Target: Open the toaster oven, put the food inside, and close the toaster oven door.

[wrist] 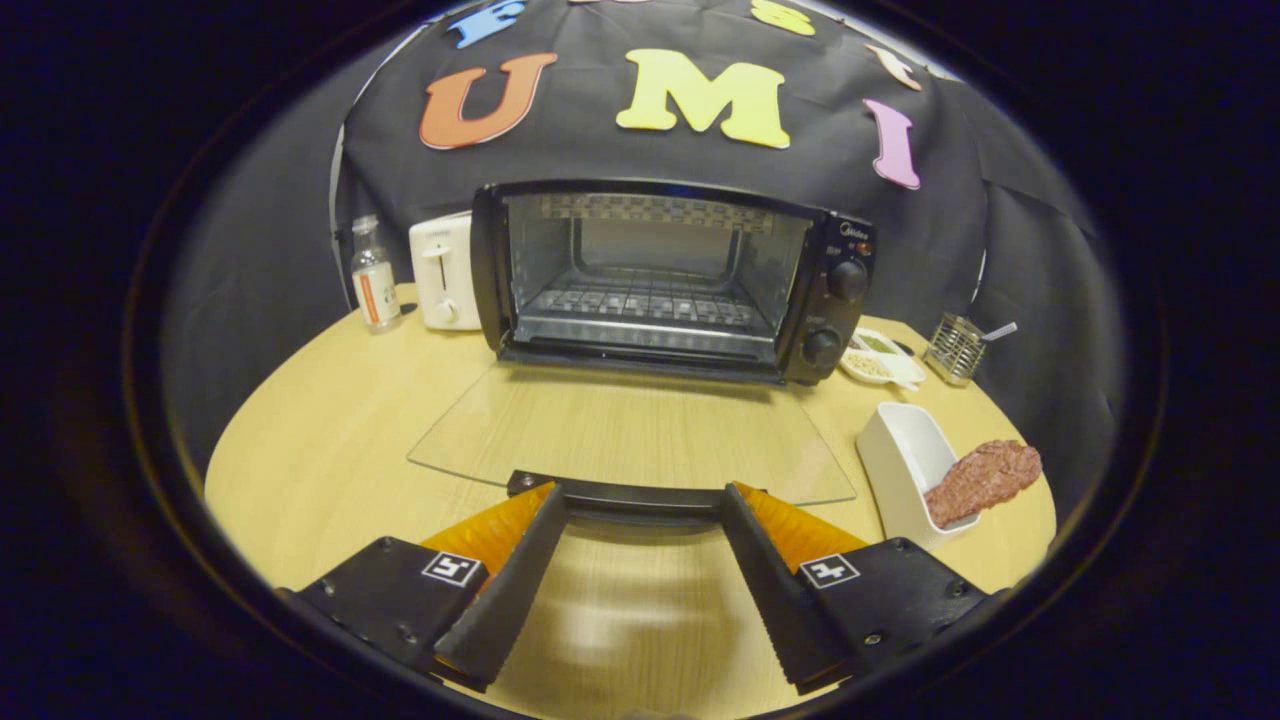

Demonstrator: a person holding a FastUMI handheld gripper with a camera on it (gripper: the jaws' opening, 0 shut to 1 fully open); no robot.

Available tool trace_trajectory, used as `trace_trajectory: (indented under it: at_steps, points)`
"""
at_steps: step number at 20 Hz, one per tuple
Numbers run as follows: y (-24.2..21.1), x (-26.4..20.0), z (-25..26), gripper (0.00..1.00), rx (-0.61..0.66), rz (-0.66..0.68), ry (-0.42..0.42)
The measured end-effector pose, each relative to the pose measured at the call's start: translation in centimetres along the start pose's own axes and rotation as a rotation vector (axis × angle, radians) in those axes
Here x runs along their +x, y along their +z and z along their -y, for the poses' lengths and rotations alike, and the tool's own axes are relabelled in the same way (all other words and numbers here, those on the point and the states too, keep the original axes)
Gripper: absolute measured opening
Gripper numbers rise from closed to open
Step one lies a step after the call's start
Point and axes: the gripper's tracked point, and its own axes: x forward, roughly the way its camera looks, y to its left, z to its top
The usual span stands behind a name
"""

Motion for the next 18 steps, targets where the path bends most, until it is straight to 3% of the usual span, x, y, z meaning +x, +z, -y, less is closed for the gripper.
trace_trajectory:
  at_steps: [5,10,14,18]
  points:
    - [-1.2,0.1,0.0,1.0,-0.014,-0.018,0.003]
    - [1.4,-1.6,1.2,1.0,-0.012,0.042,0.062]
    - [6.0,-3.2,6.4,1.0,-0.05,0.116,0.067]
    - [10.4,-2.9,16.8,1.0,-0.095,0.167,0.01]
